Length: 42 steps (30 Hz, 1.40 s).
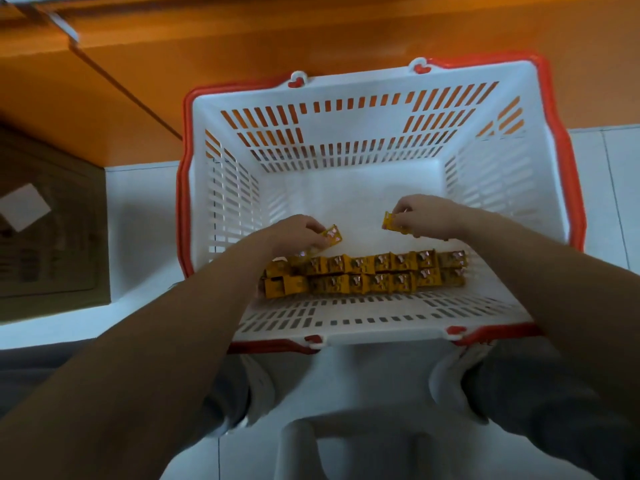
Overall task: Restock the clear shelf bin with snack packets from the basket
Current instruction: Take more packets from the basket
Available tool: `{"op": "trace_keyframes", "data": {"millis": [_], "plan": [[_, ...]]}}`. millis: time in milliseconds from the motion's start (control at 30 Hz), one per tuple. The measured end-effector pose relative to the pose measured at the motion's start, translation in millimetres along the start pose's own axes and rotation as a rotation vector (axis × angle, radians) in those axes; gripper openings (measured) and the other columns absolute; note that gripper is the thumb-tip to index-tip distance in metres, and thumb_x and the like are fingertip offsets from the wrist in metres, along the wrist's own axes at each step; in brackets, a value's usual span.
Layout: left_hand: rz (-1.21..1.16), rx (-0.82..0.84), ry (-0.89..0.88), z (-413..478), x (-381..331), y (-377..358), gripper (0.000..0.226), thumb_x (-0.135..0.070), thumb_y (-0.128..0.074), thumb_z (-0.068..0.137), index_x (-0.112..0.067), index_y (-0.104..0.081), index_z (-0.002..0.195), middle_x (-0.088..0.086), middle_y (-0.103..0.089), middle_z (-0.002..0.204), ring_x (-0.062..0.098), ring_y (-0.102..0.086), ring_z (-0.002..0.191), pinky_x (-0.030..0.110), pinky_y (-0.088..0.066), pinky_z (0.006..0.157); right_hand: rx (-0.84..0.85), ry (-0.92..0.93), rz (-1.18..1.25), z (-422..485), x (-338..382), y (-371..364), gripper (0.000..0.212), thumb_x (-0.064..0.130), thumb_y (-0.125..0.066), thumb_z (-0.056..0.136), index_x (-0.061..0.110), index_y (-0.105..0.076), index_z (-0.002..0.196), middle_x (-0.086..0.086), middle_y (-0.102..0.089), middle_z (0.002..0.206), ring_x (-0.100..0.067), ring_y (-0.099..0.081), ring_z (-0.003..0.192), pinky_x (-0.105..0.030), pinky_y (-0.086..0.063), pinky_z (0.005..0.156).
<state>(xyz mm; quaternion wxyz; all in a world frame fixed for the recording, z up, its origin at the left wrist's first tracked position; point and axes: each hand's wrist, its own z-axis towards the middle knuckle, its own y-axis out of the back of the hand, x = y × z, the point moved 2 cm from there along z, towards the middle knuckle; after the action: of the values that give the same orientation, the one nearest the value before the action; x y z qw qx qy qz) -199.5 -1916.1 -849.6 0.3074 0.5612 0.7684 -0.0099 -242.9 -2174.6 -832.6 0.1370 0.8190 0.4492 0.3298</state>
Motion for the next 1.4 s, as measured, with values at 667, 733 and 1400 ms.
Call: {"op": "trace_keyframes", "data": {"millis": [667,733,1400], "plan": [[-0.18,-0.19,0.036,-5.8,15.7,-4.4,0.078,-0.041,-0.079,0.087,-0.019,-0.035,0.146,0.01,-0.059,0.12,0.02,-0.064,0.084,0.033,-0.053,0.067,-0.071,0.173,-0.02,3.4,4.6,-16.6,0.021,0.03,-0.071,0.086,0.027,-0.051,0.092,0.008,-0.052,0.088,-0.018,-0.053,0.081,-0.027,-0.035,0.061],[-0.23,-0.23,0.054,-2.7,15.3,-7.1,0.071,-0.048,-0.076,0.088,-0.02,-0.041,0.143,0.009,-0.059,0.127,0.018,-0.063,0.091,0.029,-0.051,0.064,-0.032,0.157,0.006,4.4,4.5,-20.7,0.031,0.033,-0.078,0.08,0.026,-0.052,0.095,0.008,-0.054,0.09,-0.017,-0.055,0.084,-0.029,-0.038,0.065],[-0.099,-0.168,-0.009,-2.7,-0.4,-16.1,0.074,-0.046,-0.068,0.095,-0.015,-0.032,0.151,0.01,-0.054,0.138,0.022,-0.056,0.108,0.031,-0.045,0.079,-0.174,0.133,0.342,9.8,6.1,-12.5,0.015,0.024,-0.074,0.087,0.012,-0.065,0.089,-0.007,-0.068,0.08,-0.02,-0.064,0.071,-0.034,-0.049,0.064]]}}
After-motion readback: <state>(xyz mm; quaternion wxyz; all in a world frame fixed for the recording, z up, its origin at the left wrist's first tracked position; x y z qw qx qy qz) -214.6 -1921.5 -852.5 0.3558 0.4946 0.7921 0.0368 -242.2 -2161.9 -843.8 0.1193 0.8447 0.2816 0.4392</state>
